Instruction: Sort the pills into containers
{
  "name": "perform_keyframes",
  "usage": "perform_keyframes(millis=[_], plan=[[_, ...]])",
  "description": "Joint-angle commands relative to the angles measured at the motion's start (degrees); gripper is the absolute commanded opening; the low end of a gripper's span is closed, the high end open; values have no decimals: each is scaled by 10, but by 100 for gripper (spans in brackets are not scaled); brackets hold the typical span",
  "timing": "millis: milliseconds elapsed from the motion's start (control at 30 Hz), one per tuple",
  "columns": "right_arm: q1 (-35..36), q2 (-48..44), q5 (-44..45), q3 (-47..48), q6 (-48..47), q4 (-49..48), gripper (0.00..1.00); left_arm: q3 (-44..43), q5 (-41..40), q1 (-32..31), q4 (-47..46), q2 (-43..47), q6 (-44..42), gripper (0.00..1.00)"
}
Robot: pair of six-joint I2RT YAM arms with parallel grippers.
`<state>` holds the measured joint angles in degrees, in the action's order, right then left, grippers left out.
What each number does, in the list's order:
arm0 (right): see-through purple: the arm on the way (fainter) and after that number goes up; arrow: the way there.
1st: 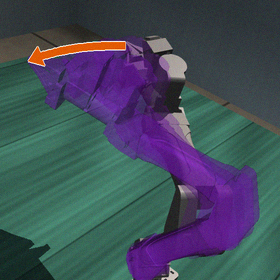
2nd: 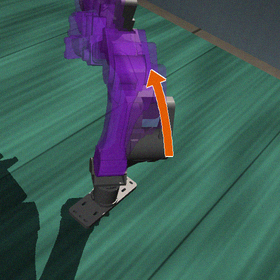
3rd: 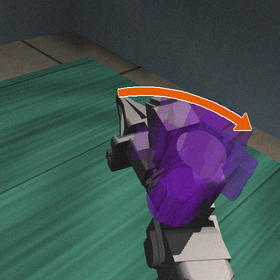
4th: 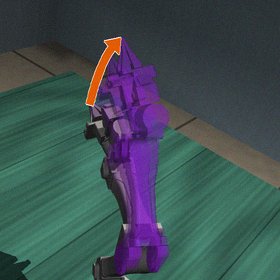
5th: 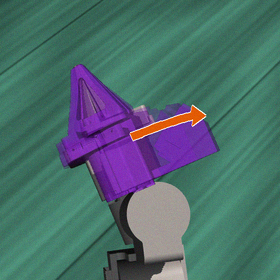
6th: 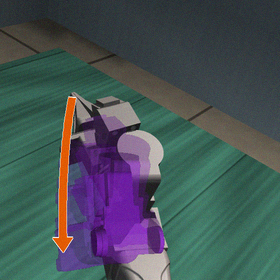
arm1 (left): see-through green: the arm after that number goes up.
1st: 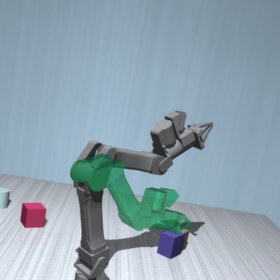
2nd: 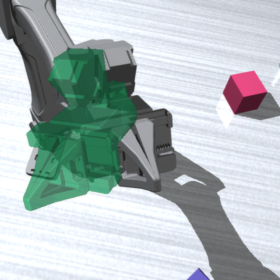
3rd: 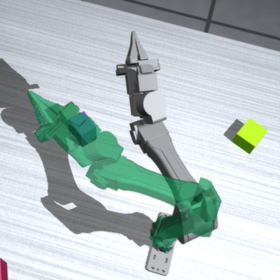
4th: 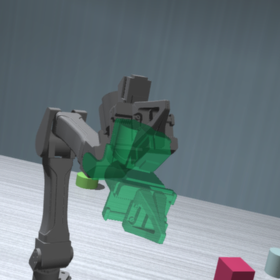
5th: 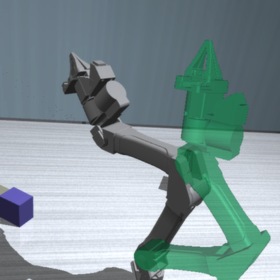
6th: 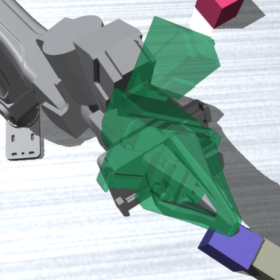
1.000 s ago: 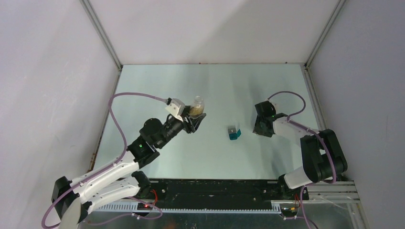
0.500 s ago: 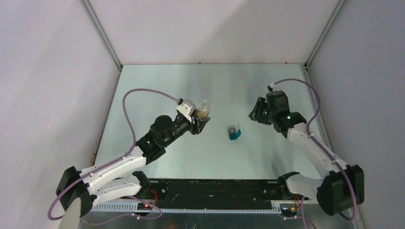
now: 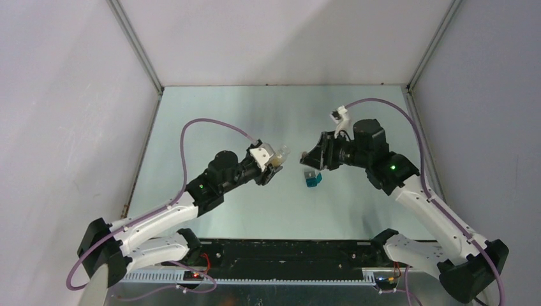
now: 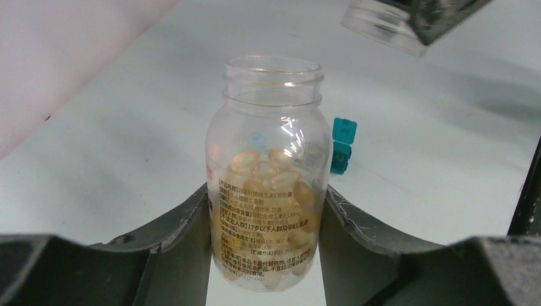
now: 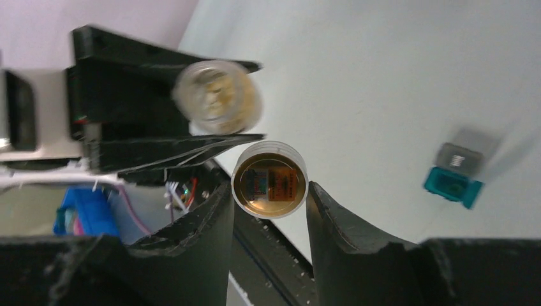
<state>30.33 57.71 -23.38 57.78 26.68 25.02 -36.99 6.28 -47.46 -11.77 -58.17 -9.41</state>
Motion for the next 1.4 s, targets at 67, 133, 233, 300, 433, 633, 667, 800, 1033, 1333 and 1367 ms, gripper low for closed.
perform_keyframes(millis=[67, 133, 233, 300, 433, 633, 667, 800, 1033, 1333, 1367], plan=[[63, 23, -27, 60, -21, -5, 37, -32, 11, -13, 34, -4, -77, 0], [70, 33, -27, 65, -24, -3, 37, -33, 7, -20, 36, -7, -87, 0], [76, 58, -18, 74, -23, 7, 37, -33, -1, -30, 38, -15, -96, 0], [81, 68, -10, 78, -21, 6, 37, -34, -3, -37, 38, -19, -97, 0], [88, 80, 2, 84, -21, 9, 37, -33, -1, -42, 36, -18, -98, 0], [90, 87, 0, 89, -32, 20, 37, -24, 27, -45, 26, -8, -107, 0], [90, 87, -1, 90, -34, 23, 37, -21, 33, -45, 23, -5, -109, 0], [90, 90, 3, 95, -42, 39, 37, -13, 37, -46, 11, 6, -115, 0], [89, 83, 11, 97, -49, 59, 38, -5, -4, -46, -2, 21, -117, 0], [89, 93, -27, 97, -53, 46, 38, -1, 6, -50, -6, 33, -125, 0], [89, 96, -36, 99, -60, 48, 38, 0, 8, -50, -6, 32, -127, 0]])
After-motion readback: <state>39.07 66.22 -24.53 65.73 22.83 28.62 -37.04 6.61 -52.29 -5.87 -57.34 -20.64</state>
